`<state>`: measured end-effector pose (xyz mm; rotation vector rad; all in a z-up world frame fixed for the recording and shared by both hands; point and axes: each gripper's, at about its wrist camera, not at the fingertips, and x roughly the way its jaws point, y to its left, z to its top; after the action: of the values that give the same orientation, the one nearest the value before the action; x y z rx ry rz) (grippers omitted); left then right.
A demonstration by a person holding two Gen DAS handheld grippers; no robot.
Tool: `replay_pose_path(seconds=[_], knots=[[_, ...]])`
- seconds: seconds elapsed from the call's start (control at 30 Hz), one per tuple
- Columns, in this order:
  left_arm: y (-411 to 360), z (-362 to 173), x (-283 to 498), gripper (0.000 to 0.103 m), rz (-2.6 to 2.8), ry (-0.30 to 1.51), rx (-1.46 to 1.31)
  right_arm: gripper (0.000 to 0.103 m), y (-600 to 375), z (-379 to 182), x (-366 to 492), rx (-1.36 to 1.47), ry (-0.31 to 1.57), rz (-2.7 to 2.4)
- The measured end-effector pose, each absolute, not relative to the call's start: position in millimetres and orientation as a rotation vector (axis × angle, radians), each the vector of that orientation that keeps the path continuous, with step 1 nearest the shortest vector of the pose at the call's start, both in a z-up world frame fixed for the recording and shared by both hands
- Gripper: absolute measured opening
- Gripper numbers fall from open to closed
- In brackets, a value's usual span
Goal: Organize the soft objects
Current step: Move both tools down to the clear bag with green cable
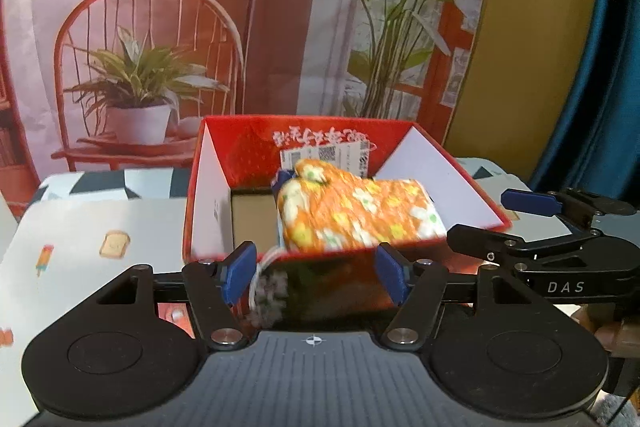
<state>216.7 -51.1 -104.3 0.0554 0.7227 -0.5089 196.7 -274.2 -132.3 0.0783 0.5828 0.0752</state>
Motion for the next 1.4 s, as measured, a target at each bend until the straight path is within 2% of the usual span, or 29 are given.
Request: replay_pose_path(seconds=[0.2, 0.5, 0.6, 0.73, 0.87, 1.4], knots=[[-39.5, -119.9, 190.1, 0.068, -0.522, 0.761, 0.008, 0.09, -262.8, -142.2, 162.5, 0.094, 0.574, 0.101], [-40.8, -154.8, 162.0, 0.065, -0.556, 0.845, -0.058, 0.088, -254.5, -182.4, 125.9, 0.147, 0.662, 0.092], [-42.5, -166.2, 155.4, 0.061, -0.562, 0.865, -0.07, 0.088, -255.2, -196.1, 116.2, 0.174, 0.691, 0.078], [-45.2, -182.8, 151.2, 0.052, -0.576, 0.905, -0.088, 0.082, -255.9, -216.4, 109.3, 0.185, 0.747, 0.065], [-45.1, -196.4, 148.6, 0.042, -0.581, 0.935, -0.092, 0.08, -261.3, -227.6, 105.6, 0.233, 0.748, 0.071], [-38.8, -227.5, 153.1, 0.042, -0.585, 1.006, -0.195, 0.08, -254.5, -240.1, 102.6, 0.212, 0.736, 0.153]])
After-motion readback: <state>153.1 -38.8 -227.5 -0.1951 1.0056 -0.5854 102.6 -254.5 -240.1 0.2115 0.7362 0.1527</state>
